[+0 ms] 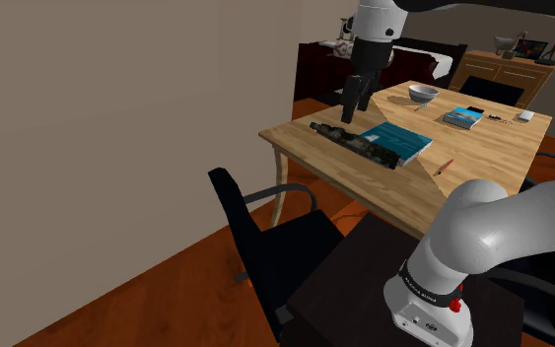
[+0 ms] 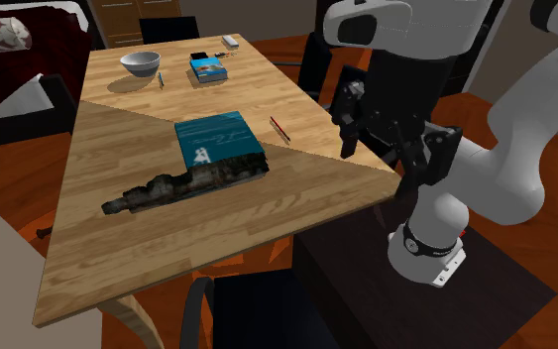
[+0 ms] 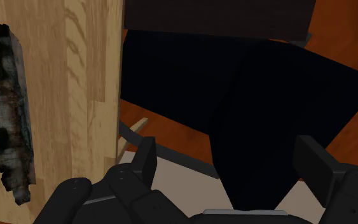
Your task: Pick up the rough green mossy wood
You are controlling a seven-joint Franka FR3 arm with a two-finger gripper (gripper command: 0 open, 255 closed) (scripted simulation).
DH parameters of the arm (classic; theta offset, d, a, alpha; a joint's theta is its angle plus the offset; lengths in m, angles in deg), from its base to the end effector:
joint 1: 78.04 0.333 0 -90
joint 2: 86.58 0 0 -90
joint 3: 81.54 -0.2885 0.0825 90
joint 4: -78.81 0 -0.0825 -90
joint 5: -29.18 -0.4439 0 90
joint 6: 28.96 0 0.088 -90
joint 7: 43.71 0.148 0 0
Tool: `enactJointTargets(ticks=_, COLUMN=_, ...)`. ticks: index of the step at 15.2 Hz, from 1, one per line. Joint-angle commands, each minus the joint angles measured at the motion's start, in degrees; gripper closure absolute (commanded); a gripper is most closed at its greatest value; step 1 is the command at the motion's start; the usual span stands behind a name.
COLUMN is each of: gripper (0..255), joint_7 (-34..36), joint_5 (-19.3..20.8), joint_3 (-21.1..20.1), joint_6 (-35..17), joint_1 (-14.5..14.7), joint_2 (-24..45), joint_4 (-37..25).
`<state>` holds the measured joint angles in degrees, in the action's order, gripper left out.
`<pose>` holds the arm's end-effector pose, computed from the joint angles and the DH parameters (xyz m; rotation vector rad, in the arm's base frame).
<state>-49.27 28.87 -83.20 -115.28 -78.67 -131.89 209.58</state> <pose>0.3791 0.0092 0.5651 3.1212 0.1671 0.0221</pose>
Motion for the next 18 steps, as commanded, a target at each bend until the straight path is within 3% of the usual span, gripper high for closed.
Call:
enactJointTargets(ticks=1, gripper=0, joint_7=0.0, joint_5=0.0, joint_3=0.0, joint_6=0.0, joint_1=0.0, joint_2=0.0, joint_4=0.0)
enactJointTargets(ticks=10, gripper=0, joint_7=-11.48, joint_5=2.8, joint_3=12.33, joint_6=-7.47, joint_1=-2.77, joint_2=9.38, joint_4=-1.15)
enactJointTargets(ticks=18, gripper=0, joint_7=-22.52, joint_5=1.22, joint_3=22.93, joint_6=-12.91, joint_1=-3.83, joint_2=22.44, joint_4=-6.96)
